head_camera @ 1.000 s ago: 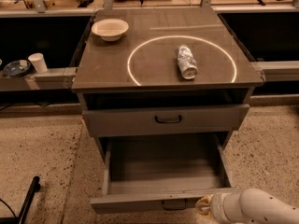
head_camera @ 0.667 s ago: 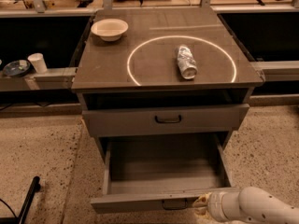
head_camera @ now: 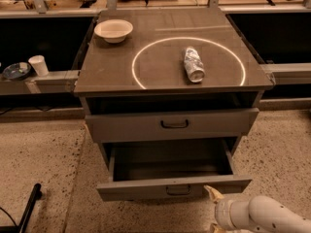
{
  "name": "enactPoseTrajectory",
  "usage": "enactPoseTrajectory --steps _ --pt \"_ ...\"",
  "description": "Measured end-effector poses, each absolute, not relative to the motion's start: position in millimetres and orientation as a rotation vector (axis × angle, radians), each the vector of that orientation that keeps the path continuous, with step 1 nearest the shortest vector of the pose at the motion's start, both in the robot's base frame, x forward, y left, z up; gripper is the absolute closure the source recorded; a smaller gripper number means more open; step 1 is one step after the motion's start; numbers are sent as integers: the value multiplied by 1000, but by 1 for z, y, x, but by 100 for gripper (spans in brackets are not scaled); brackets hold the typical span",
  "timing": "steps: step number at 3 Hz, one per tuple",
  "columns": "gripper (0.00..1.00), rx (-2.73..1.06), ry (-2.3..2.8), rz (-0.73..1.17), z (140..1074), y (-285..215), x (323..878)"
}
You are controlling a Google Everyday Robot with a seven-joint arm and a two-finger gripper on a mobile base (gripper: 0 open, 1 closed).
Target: Close middle drawer
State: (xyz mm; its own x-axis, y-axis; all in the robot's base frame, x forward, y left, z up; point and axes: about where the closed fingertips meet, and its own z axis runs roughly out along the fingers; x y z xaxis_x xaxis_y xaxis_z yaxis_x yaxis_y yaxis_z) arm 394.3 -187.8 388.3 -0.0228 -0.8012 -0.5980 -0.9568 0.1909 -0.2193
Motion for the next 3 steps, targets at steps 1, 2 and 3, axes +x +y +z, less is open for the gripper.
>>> enactPoseTrajectory --steps 1,2,3 --pt "0 -1644 1856 325 388 -188 394" --pt "23 -1695 1829 318 393 -180 387" --pt "47 -1714 1777 310 388 -174 398"
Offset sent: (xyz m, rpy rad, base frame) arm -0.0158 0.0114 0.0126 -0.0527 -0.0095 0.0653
